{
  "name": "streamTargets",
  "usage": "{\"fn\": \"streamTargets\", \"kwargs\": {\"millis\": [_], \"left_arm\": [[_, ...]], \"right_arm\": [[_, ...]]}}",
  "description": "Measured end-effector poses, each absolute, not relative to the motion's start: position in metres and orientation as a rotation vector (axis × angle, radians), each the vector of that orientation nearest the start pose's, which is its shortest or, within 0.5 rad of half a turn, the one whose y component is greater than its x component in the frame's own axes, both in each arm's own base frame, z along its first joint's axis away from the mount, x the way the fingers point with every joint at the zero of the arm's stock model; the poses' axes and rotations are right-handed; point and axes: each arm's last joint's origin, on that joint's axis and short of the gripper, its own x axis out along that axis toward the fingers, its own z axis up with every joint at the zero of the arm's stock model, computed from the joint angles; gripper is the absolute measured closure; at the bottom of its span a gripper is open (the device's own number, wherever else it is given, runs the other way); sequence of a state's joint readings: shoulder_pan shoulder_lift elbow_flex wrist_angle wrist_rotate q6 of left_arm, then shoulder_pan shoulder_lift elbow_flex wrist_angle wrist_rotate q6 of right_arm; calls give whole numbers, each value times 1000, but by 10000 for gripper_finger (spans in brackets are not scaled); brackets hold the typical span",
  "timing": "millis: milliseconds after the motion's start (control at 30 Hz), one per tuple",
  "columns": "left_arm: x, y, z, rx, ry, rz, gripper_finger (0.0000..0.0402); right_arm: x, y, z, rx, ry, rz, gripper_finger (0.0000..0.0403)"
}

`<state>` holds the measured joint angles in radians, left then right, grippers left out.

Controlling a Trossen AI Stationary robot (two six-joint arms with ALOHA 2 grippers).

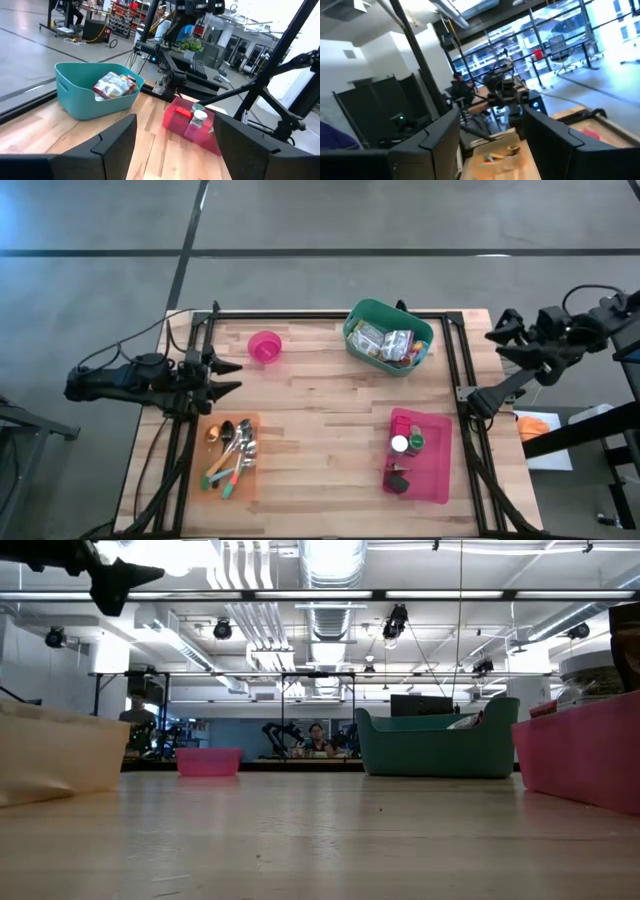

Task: Pick & Place Food Item
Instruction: Return to Home Position

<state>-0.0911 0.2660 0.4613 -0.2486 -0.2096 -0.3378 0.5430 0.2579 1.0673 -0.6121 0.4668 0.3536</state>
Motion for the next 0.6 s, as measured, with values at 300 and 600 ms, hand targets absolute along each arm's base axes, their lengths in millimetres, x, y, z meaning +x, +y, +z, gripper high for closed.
{"fn": "streamTargets", "kwargs": {"millis": [300, 600], "left_arm": [[89, -2, 262, -309, 83, 134, 137], [87, -2, 251, -288, 142, 144, 137]], "right_arm": [[-8, -19, 353, 476, -115, 146, 193], [22, 5, 310, 408, -139, 327, 193]]}}
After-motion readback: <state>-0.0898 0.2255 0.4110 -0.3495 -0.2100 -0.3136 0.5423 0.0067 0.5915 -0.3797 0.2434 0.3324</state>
